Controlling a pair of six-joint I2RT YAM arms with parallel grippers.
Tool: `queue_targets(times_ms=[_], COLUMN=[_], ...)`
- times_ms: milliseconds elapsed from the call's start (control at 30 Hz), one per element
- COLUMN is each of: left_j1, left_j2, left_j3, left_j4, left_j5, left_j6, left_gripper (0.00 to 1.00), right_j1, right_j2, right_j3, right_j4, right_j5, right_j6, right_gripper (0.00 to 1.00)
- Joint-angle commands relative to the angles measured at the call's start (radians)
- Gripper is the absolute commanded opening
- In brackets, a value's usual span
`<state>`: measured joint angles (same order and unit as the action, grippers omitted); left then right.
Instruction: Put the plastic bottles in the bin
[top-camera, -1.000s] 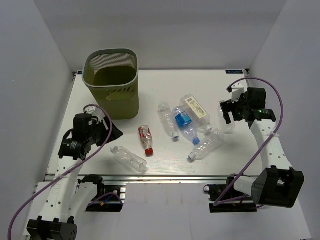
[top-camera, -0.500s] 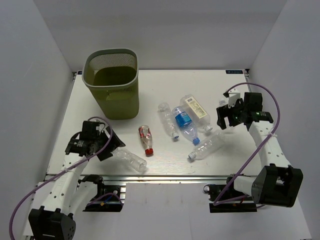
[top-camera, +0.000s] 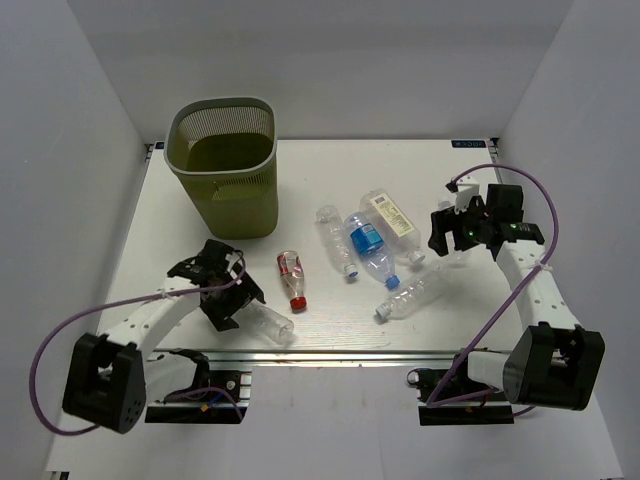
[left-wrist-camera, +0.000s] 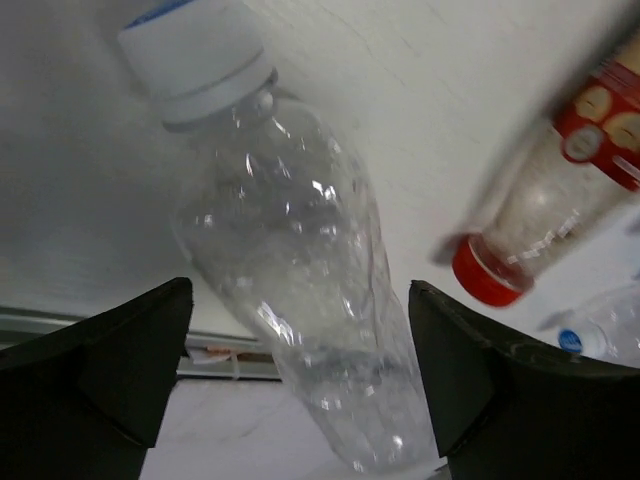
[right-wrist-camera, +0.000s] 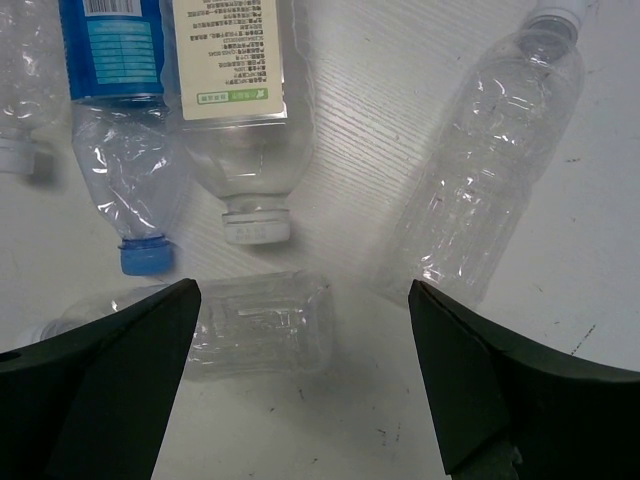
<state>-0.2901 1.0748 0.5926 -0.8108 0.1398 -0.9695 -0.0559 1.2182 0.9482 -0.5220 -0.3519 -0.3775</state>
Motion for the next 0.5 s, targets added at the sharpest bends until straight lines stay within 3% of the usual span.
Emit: queue_targets(times_ms=[0, 67, 167, 200, 233, 267, 300, 333, 400, 467], left_j1=[-0.047, -0.084, -0.138, -0.150, -0.176, -0.190, -0.205, -0.221, -0.273, -0.322], left_j2=[0.092, 0.135, 0.149, 0.149, 0.139, 0.128, 0.117, 0.088, 0.060, 0.060], left_j3=[-0.014, 0.001, 0.056, 0.084, 0.099, 0.117, 0.165, 0.196, 0.317, 0.495], left_j4=[0.116, 0.147, 0.159, 0.159, 0.159, 0.159, 0.147, 0.147, 0.166, 0.167], left_j5=[-0.083, -0.107, -0.134, -0.134, -0.134, -0.134, -0.134, -0.120, -0.094, -0.060], left_j6=[-0.060, -0.070, -0.058, -0.049, -0.026, -0.015, -0.002, 0.015, 0.105, 0.234], left_gripper=[0.96, 0.92, 0.68, 0.62, 0.47, 0.41, 0.34, 0.30, 0.30, 0.27], right_j1=[0.001, 0.001, 0.008, 0.014, 0.016, 0.046, 0.054, 0.089, 0.177, 0.272], right_j2=[-0.026, -0.023, 0.004, 0.013, 0.020, 0.042, 0.050, 0.053, 0.069, 0.105], right_j3=[-0.002, 0.021, 0.073, 0.099, 0.110, 0.153, 0.167, 0.179, 0.210, 0.234], right_j4=[0.027, 0.014, -0.064, -0.097, -0.137, -0.166, -0.174, -0.180, -0.151, -0.124], right_j5=[-0.036, -0.088, -0.228, -0.351, -0.389, -0.425, -0.491, -0.499, -0.457, -0.421], right_j6=[-0.004, -0.026, -0.104, -0.150, -0.159, -0.172, -0.179, -0.172, -0.117, -0.068], right_gripper=[0.90, 0.90, 0.90, 0.90, 0.90, 0.85, 0.71, 0.63, 0.51, 0.49])
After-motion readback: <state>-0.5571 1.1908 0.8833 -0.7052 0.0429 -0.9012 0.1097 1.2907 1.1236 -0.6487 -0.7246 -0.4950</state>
